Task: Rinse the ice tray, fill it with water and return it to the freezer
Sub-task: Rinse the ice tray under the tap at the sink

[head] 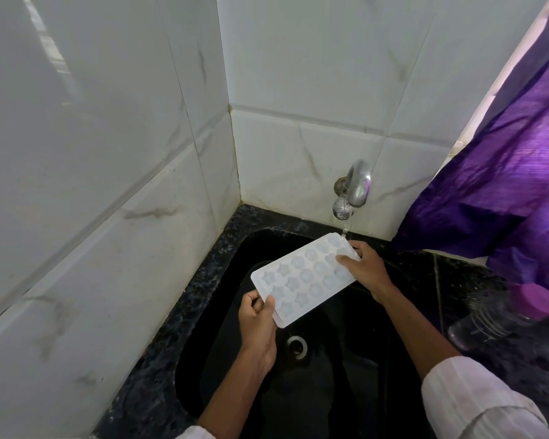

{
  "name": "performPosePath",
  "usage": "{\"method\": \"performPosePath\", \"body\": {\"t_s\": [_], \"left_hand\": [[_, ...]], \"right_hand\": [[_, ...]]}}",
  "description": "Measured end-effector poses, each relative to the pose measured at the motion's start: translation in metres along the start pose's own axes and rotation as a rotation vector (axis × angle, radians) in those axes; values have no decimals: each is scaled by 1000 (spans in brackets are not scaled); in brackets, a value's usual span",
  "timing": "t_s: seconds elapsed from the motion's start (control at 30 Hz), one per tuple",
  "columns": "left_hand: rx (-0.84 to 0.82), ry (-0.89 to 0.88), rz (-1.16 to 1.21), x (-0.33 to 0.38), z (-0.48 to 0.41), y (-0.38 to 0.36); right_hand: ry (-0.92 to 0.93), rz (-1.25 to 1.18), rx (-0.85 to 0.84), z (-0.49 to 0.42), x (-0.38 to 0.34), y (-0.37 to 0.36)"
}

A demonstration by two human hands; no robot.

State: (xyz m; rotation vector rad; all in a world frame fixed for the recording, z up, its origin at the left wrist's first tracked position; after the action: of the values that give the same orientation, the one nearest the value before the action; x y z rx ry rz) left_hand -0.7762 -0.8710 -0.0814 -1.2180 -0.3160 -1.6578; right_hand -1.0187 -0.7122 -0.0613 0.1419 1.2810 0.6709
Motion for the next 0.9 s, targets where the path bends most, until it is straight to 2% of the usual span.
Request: {"method": "performPosePath", "body": {"t_s": [0.3,0.53,0.73,0.9], "left_hand": [[-39,-76,-87,5,6,-8],[-53,-128,-149,14,8,-6],[-34,-146,-161,13,11,-4],[-16,-143,-155,16,8,3]], "right_hand": [[-12,67,97,2,4,3],[-111,-51,-3,-5,20,-6],[-66,-43,90,4,13,0],[-99,-61,-6,5,15,-10]]}}
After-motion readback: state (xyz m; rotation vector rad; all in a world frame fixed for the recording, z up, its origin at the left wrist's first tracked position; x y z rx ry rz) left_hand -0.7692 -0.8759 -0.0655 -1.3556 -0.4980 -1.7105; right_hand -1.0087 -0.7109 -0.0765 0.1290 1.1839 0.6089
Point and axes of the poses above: each hand's wrist, its own z-axis away from the middle knuckle, its own y-axis out of the back of the hand, x = y × z, the point moved 10 cm from there along -z, towards the middle knuckle, and after that the axes turned 3 degrees about -y, right-handed, at the moved point
